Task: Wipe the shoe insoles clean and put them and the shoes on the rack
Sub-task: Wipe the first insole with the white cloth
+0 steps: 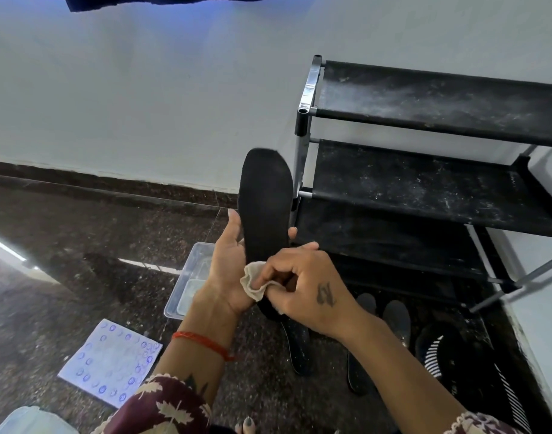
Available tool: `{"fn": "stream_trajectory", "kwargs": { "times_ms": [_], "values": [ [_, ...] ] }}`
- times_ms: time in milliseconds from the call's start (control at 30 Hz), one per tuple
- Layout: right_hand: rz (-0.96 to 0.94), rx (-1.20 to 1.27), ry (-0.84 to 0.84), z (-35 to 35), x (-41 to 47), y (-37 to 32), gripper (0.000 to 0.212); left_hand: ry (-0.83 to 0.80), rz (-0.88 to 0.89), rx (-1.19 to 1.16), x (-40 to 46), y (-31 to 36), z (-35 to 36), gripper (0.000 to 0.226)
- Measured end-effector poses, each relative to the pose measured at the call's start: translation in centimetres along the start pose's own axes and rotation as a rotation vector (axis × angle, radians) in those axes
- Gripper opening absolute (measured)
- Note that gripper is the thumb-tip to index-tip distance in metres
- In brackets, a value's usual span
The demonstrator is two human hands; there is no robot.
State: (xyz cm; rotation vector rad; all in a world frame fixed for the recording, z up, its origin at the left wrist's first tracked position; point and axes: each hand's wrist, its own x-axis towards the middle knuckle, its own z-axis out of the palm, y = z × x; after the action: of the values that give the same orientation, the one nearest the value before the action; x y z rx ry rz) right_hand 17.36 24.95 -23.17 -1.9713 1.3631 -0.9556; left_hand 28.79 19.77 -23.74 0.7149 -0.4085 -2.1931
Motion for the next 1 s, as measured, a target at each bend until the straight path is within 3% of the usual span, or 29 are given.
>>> {"fn": "stream_trajectory", "kwargs": {
  "times_ms": [233, 333, 433, 500, 600, 833, 900, 1000],
  "values": [
    [0.059, -0.36, -0.038, -1.5, -0.4, 1.0, 0.013, 0.058, 0.061, 0.104, 0.4, -0.1, -0.3, 0.075],
    [0.148, -0.421, 0.2, -2.3, -0.2, 1.5, 0.01, 0.06, 0.053, 0.1, 0.4, 0.3, -0.6, 0.072],
    [0.186, -0.176, 0.369, -2.6, 0.0, 1.4, 0.014, 0.084, 0.056, 0.092, 0.5, 0.3, -0.6, 0.071],
    [0.155, -0.033, 0.264, -2.1, 0.0, 0.8, 0.017, 0.082, 0.042, 0.051, 0.6, 0.3, -0.6, 0.072],
    [0.044, -0.058, 0.039, -0.7, -0.2, 0.1, 0.016, 0.042, 0.015, -0.01, 0.5, 0.2, -0.5, 0.072],
    [0.048, -0.371, -0.054, -0.7, -0.3, 0.8, 0.014, 0.05, 0.031, 0.043, 0.6, 0.0, -0.9, 0.072],
    [0.12, -0.45, 0.016, -1.1, -0.3, 1.2, 0.011, 0.058, 0.029, 0.062, 0.6, 0.1, -0.9, 0.071],
    [0.24, -0.427, 0.282, -2.1, -0.2, 1.8, 0.013, 0.047, 0.023, 0.069, 0.5, 0.2, -0.9, 0.068]
  ]
}}
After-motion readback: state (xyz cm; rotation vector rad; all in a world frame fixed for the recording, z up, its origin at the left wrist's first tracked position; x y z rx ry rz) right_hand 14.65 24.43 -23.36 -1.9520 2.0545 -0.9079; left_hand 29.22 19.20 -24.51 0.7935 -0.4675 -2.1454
